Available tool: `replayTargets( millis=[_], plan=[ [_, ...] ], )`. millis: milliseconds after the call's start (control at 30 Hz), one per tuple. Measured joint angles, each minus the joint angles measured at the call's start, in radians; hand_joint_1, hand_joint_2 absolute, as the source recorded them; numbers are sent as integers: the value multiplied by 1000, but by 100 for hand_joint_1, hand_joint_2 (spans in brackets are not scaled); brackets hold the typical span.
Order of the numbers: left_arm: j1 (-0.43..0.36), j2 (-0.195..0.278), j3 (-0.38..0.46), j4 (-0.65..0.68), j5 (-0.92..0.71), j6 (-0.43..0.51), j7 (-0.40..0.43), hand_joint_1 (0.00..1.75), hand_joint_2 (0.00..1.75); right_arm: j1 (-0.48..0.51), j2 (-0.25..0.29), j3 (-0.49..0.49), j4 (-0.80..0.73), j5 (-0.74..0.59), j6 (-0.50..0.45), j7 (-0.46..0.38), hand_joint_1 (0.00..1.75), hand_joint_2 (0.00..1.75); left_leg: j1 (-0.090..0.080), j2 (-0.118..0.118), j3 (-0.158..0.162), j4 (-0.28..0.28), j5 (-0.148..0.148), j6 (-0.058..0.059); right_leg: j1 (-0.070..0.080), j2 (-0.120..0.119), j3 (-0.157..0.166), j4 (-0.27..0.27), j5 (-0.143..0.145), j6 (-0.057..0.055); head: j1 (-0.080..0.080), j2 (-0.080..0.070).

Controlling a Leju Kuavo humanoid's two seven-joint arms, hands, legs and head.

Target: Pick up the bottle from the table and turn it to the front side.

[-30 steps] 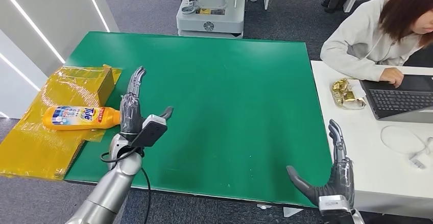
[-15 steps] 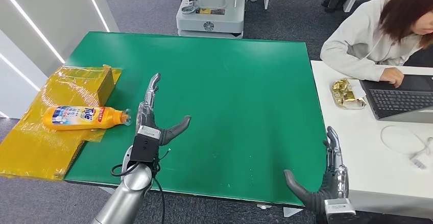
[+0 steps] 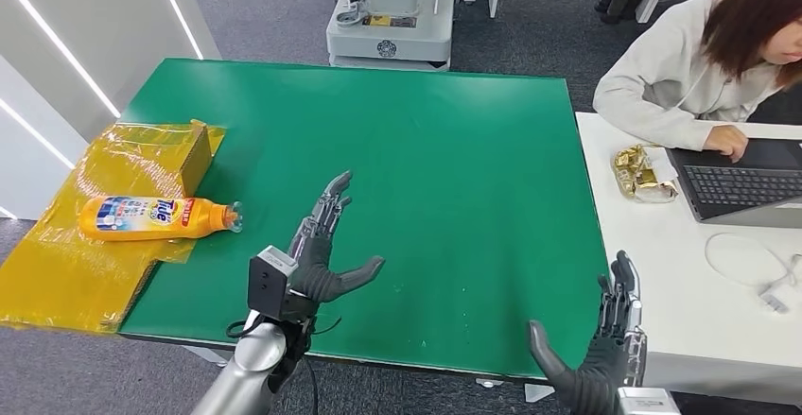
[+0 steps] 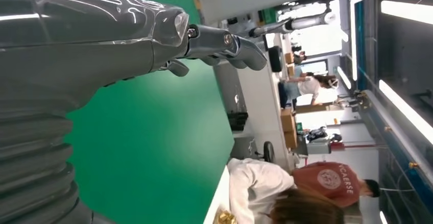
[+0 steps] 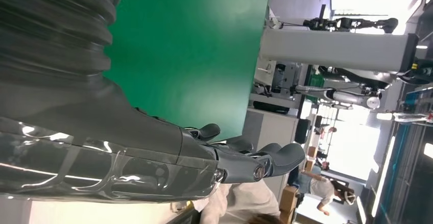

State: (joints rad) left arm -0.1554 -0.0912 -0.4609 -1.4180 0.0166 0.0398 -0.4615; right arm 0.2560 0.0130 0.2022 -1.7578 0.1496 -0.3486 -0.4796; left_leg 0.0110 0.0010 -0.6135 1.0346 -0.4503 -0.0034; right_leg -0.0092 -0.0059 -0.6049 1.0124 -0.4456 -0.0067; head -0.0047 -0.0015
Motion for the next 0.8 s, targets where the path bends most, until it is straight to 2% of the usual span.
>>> replayTargets(
  millis=[300,800],
  plan=[
    [19,-6,-10,-2,-8,-31,21,0,175,0,40,14,-6,29,30,12,0,175,0,0,0,0,0,0,0,0,0,0,0,0,0,0],
    [20,-5,19,-8,78,-55,24,0,175,8,56,4,-29,58,54,16,0,175,0,0,0,0,0,0,0,0,0,0,0,0,0,0]
  ],
)
